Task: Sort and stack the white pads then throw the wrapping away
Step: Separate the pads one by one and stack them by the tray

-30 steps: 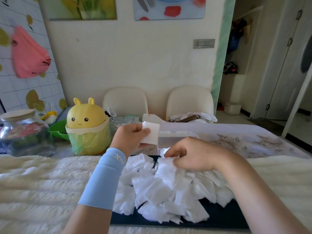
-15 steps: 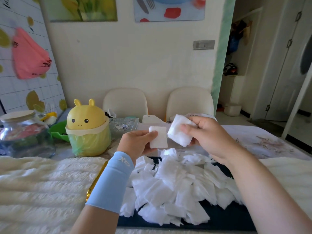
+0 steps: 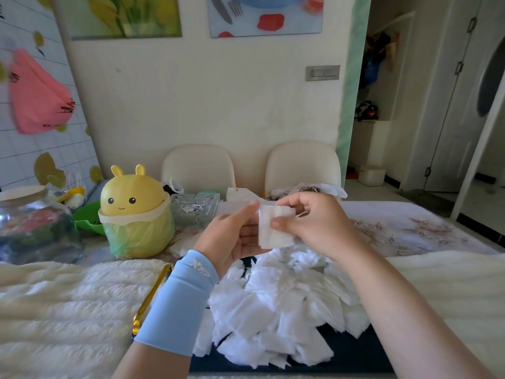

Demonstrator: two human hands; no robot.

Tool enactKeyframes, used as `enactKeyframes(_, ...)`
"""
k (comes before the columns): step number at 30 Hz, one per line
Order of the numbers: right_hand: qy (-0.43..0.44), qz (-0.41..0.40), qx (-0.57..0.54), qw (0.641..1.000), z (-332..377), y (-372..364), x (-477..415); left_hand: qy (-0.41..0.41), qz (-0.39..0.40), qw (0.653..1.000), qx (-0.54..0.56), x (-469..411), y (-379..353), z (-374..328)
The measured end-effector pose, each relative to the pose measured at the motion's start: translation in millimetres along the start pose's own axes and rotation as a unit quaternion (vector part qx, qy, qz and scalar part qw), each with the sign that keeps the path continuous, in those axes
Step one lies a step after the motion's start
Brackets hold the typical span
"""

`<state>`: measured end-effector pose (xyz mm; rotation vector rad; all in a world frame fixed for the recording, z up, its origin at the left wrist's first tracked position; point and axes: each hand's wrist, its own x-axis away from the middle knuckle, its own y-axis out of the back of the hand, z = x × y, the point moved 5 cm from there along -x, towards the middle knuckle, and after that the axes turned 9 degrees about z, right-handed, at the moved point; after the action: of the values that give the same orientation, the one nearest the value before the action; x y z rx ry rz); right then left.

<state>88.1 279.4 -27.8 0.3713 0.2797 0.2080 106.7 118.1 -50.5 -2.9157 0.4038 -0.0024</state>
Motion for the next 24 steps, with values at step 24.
enactKeyframes(24,-0.083,0.199,0.045,0.976,12.1,-3.2,-62.4,0.014,-0.008,0.953,-0.301,-43.2,33.5,-30.0)
